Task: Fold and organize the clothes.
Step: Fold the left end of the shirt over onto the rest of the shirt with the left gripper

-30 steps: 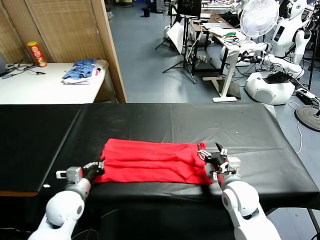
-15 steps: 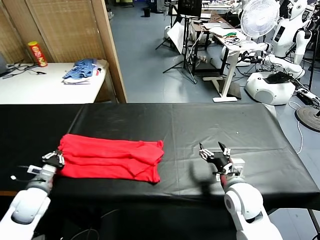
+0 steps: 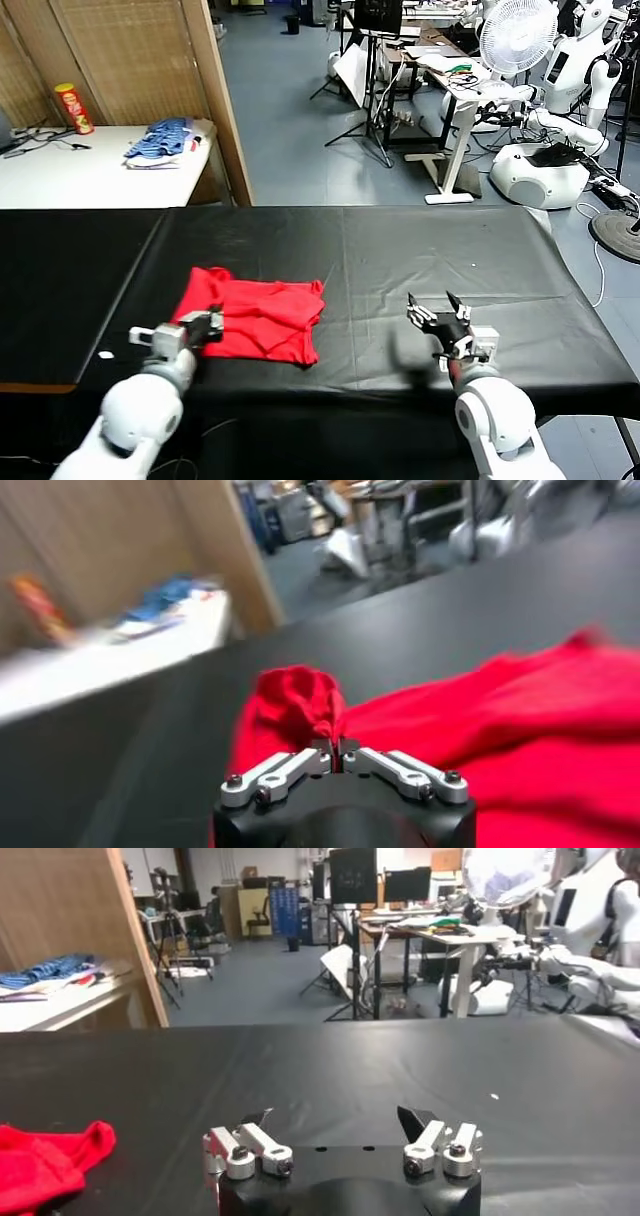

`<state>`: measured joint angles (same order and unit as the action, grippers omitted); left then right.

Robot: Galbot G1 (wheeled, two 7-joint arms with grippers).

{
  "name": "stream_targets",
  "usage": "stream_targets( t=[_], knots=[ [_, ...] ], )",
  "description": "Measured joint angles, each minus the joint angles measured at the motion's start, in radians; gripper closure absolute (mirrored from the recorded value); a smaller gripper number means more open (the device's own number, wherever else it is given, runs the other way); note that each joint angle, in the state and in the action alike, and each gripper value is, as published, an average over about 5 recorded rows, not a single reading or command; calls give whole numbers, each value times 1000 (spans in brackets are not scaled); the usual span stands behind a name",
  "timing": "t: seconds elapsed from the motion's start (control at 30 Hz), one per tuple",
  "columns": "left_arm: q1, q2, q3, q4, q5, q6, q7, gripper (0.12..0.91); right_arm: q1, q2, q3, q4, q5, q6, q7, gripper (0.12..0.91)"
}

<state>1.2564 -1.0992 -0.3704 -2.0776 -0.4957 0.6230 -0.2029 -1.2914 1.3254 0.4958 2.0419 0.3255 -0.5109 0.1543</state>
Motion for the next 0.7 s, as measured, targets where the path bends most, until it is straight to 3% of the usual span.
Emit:
stream_targets(
  t=[0.37, 0.53, 0.7],
  knots=[
    [-48, -94, 80, -33, -135, -6, -27, 884, 5, 25, -17, -14, -26, 0, 0, 227],
    [-48, -115, 95, -27, -133, -17, -24, 884, 9, 29, -23, -19, -28, 1, -5, 227],
    [-45, -136, 100, 2, -84, -54, 2, 849, 10, 23, -34, -19, -28, 15, -44, 227]
  ],
)
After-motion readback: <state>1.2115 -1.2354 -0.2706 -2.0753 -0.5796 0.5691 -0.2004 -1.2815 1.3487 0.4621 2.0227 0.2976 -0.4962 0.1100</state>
